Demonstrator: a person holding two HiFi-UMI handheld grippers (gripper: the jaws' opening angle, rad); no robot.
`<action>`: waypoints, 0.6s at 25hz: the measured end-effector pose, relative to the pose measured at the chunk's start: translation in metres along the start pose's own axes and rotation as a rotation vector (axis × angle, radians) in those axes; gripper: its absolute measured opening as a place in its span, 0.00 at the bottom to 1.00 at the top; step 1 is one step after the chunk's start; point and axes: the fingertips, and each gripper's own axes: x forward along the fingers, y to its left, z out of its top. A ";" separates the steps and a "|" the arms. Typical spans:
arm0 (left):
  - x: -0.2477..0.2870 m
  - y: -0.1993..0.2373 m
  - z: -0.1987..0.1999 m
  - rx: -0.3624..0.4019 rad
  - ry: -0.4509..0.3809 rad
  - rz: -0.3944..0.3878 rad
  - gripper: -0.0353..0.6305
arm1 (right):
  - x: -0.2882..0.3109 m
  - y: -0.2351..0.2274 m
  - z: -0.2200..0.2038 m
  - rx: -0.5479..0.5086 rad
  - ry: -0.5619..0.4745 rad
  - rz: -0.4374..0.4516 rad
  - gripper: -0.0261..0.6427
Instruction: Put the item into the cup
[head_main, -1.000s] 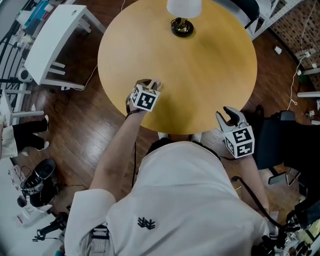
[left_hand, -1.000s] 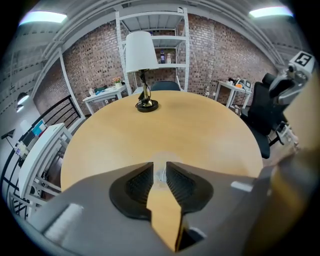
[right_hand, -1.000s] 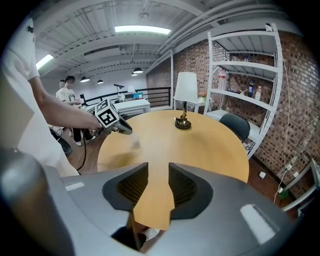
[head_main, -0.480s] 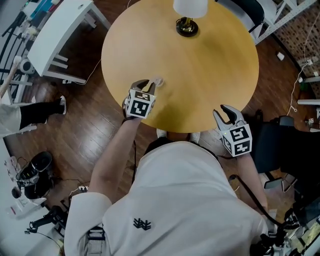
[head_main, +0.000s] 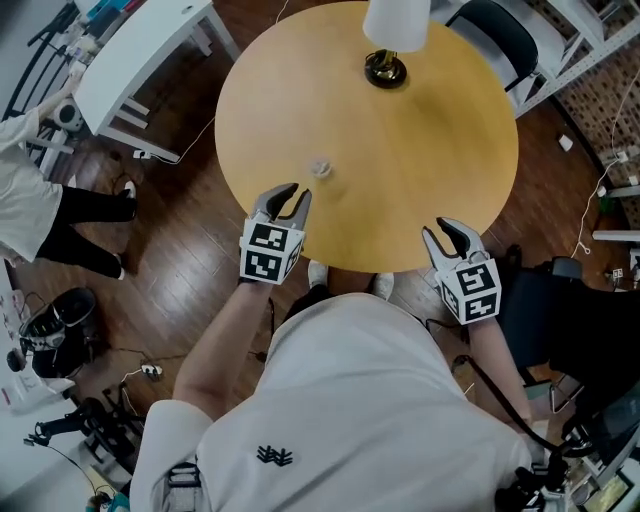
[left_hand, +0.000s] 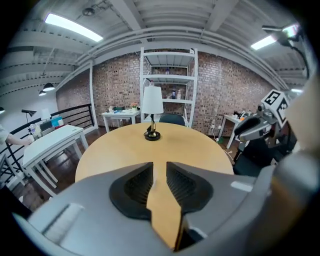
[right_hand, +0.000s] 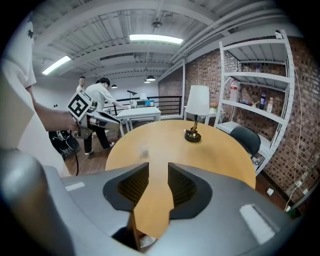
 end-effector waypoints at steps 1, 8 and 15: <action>-0.008 -0.004 0.001 -0.009 -0.016 0.004 0.15 | -0.002 -0.001 0.002 -0.004 -0.007 0.001 0.22; -0.049 -0.017 -0.009 -0.056 -0.071 0.027 0.15 | -0.011 0.004 0.011 -0.012 -0.069 0.015 0.22; -0.065 -0.024 -0.017 -0.090 -0.098 0.039 0.15 | -0.015 0.010 0.012 -0.064 -0.068 0.018 0.19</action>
